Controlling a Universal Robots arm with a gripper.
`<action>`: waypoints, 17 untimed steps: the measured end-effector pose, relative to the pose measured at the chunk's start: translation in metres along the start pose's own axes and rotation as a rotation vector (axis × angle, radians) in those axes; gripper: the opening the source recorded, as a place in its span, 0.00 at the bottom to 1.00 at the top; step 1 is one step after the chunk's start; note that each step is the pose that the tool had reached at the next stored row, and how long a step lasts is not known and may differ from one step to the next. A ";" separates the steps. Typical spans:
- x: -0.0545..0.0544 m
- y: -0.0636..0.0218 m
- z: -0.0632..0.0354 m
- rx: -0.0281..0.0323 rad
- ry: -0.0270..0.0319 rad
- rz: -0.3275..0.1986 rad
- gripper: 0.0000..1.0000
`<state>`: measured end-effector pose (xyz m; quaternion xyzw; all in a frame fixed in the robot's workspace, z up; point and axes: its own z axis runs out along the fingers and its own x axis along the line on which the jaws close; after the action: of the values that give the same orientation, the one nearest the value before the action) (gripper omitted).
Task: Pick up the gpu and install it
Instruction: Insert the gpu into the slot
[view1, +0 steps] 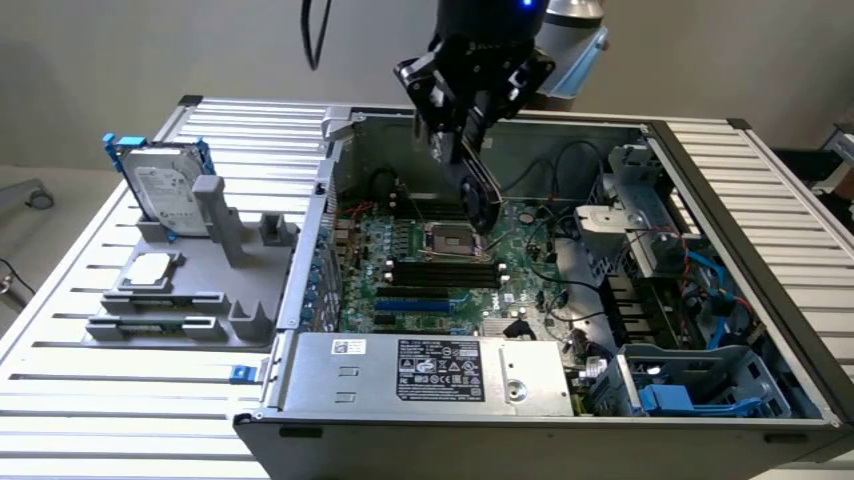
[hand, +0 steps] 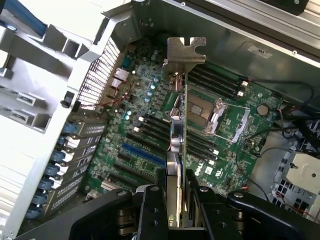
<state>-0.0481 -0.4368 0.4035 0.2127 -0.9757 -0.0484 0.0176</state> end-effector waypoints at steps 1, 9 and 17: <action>0.000 0.0000 0.0003 0.0014 -0.0005 -0.018 0.26; 0.000 -0.0002 0.0024 0.0228 -0.0266 -0.162 0.26; 0.000 -0.0005 0.0048 0.0449 -0.0559 -0.307 0.26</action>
<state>-0.0481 -0.4367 0.3987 0.3582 -0.9327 -0.0346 -0.0219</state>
